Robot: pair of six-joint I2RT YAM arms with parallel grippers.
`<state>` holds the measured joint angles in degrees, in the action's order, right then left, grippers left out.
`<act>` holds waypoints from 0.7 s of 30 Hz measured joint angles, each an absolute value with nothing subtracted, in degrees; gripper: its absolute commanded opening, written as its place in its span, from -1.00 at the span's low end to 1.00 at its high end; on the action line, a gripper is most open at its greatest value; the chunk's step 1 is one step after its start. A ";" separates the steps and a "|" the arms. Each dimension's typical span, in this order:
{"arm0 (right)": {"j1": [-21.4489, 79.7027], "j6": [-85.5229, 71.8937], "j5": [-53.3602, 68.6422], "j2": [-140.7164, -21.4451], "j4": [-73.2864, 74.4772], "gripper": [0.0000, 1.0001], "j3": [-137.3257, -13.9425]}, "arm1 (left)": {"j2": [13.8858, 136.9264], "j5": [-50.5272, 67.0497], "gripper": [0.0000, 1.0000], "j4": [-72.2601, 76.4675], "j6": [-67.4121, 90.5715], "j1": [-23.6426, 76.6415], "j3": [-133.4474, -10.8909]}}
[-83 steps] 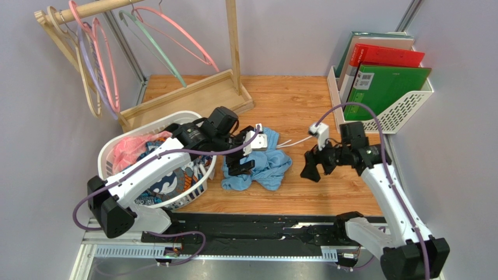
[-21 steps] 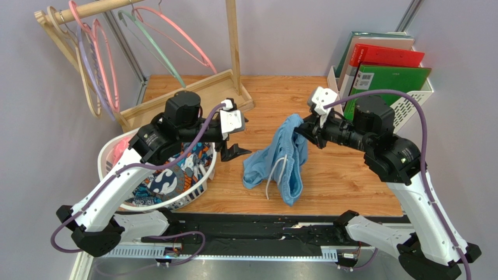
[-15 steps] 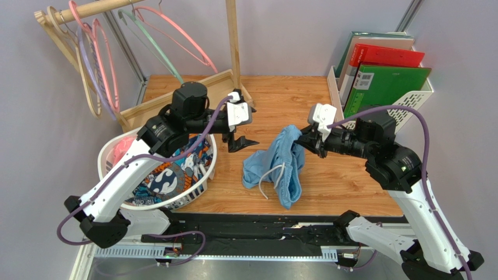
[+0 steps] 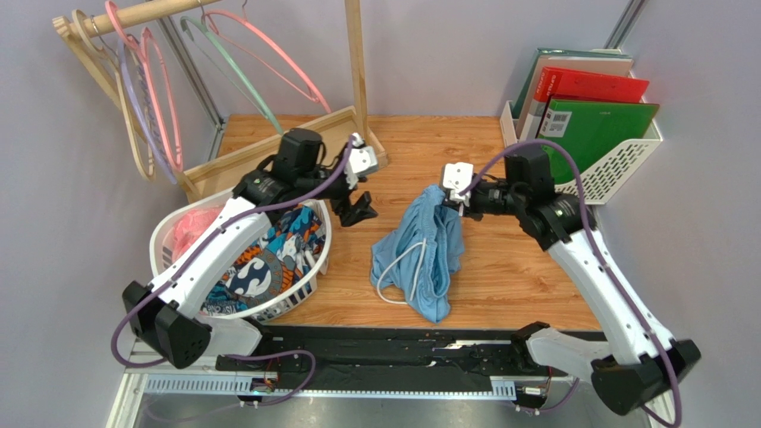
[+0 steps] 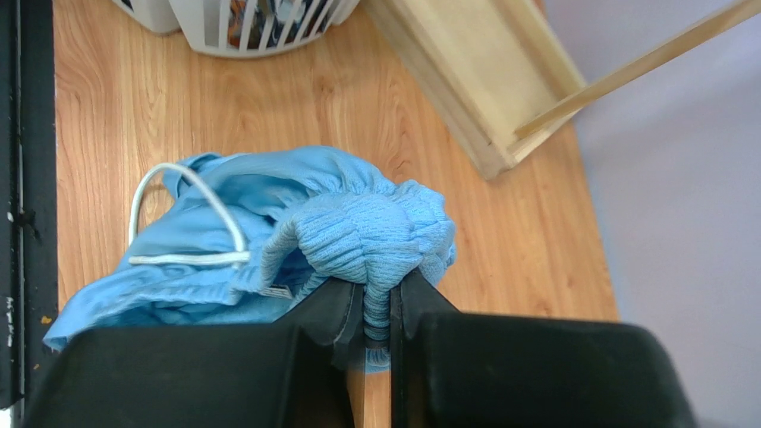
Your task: Place the shorts on the hanger
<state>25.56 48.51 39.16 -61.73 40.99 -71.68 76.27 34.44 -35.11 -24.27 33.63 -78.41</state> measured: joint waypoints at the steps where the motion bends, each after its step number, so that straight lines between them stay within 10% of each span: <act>1: 24.88 49.69 39.48 -63.44 41.17 -1.00 -71.57 | 75.31 34.15 0.88 -35.40 -23.92 32.29 -77.38; 5: 25.21 53.67 42.15 -75.66 41.67 -0.83 -74.48 | 67.79 32.95 0.89 -35.51 -22.92 30.28 -72.60; 10: 30.02 49.76 40.14 -94.96 40.51 0.73 -88.84 | 61.34 32.08 0.89 -35.86 -20.95 30.17 -70.52; 21: 26.30 23.20 27.40 -84.73 44.23 0.89 -79.59 | 61.10 30.98 0.90 -36.34 -16.49 29.10 -68.93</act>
